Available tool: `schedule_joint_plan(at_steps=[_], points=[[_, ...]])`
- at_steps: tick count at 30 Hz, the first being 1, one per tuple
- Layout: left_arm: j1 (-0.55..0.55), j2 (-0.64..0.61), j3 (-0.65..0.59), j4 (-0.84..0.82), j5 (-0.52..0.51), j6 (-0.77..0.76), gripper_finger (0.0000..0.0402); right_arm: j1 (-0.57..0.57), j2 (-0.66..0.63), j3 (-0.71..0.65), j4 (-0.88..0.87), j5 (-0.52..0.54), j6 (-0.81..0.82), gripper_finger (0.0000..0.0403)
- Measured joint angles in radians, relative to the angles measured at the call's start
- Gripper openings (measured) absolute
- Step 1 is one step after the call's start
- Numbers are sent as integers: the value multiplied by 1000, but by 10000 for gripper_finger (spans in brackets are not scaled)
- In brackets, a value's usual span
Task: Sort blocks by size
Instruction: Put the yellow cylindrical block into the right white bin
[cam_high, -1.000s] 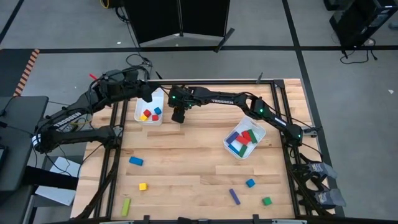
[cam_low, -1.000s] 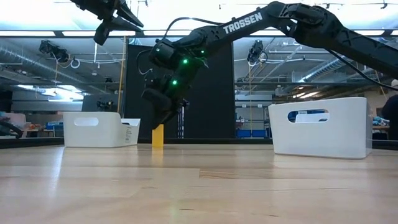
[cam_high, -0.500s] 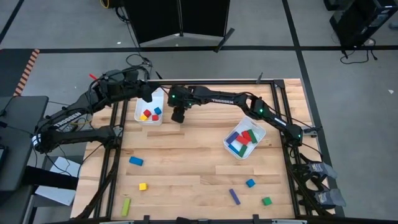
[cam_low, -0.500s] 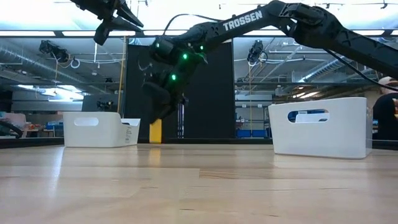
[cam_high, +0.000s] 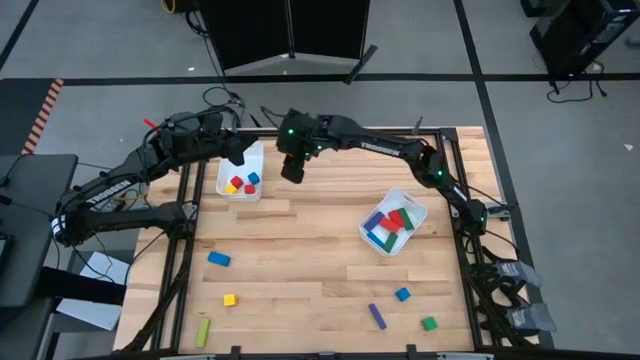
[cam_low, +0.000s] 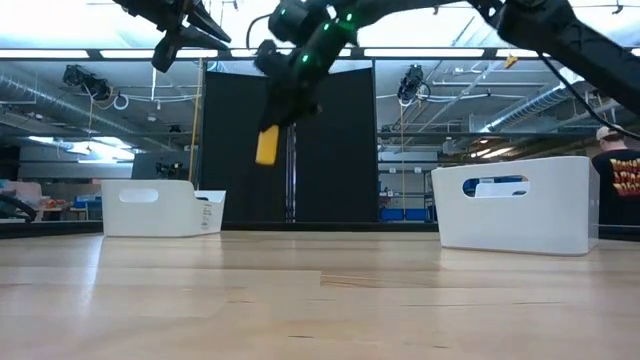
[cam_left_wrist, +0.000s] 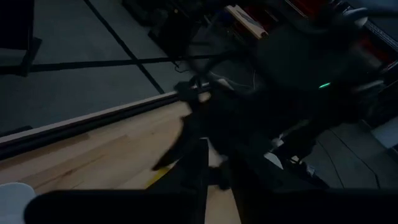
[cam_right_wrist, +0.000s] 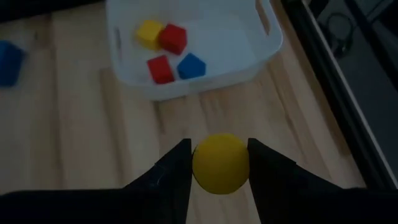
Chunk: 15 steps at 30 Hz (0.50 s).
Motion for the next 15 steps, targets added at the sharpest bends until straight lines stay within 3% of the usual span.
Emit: schedule_joint_plan(at_steps=[7, 15], points=[[0, 0, 0, 0, 8, 12, 68, 25, -113, -84, -171, -4, -16, 139], [0, 0, 0, -7, 85, 13, 68, 63, -433, -557, -81, -4, 64, 139]])
